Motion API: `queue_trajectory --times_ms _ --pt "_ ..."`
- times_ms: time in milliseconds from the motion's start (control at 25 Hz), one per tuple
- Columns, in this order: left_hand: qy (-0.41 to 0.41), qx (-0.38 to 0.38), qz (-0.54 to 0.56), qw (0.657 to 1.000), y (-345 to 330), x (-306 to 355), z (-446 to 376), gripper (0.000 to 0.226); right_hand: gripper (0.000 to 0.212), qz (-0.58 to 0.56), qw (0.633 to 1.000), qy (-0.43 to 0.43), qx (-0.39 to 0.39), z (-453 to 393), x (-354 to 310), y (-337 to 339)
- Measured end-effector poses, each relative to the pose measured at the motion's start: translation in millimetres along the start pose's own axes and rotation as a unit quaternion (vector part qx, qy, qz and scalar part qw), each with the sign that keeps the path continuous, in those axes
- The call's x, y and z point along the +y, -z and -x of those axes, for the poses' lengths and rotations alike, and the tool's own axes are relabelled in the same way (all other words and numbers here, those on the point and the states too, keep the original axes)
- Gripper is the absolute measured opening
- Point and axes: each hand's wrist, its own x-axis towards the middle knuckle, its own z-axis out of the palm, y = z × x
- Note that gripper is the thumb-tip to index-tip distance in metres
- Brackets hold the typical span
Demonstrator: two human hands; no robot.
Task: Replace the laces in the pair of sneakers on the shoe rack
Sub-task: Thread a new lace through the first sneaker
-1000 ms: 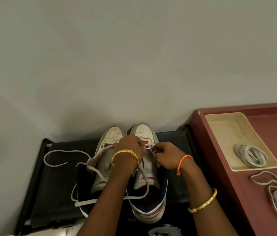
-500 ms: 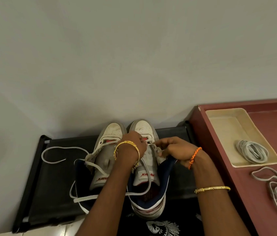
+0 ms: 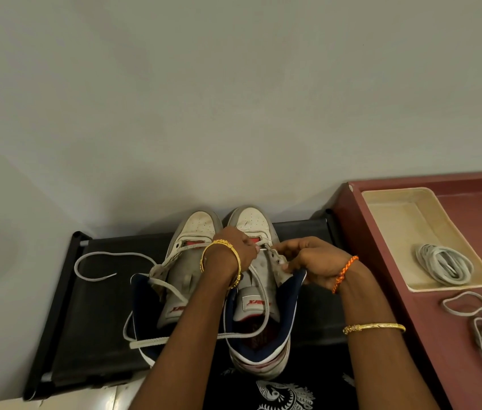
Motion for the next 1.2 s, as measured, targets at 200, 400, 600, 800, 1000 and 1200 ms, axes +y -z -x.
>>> queue_trajectory --times_ms 200,400,600,800,1000,1200 --pt "-0.01 0.007 0.019 1.0 0.2 -1.7 0.6 0.022 0.044 -0.035 0.999 0.001 -0.018 -2.1 3.7 1.9" --pt "-0.033 0.017 -0.06 0.998 -2.9 -3.0 -2.1 0.027 0.042 -0.049 0.998 0.001 -0.029 -4.9 5.9 5.6" --pt "-0.011 0.038 -0.072 0.997 -10.9 -6.5 -10.1 0.026 0.043 -0.052 0.998 0.001 -0.031 -6.7 7.1 6.8" --pt "0.008 0.049 -0.076 0.996 -16.4 -3.9 -11.2 0.027 0.044 -0.067 0.997 -0.003 -0.031 -8.2 8.9 9.3" --pt "-0.002 0.051 -0.05 0.997 -12.7 -4.7 -8.9 0.025 0.045 -0.09 0.995 -0.008 -0.049 -7.5 10.1 12.4" --pt "-0.053 0.036 0.003 0.998 -6.7 -8.9 -2.0 0.019 0.043 -0.086 0.995 -0.007 -0.054 -6.6 9.9 14.8"
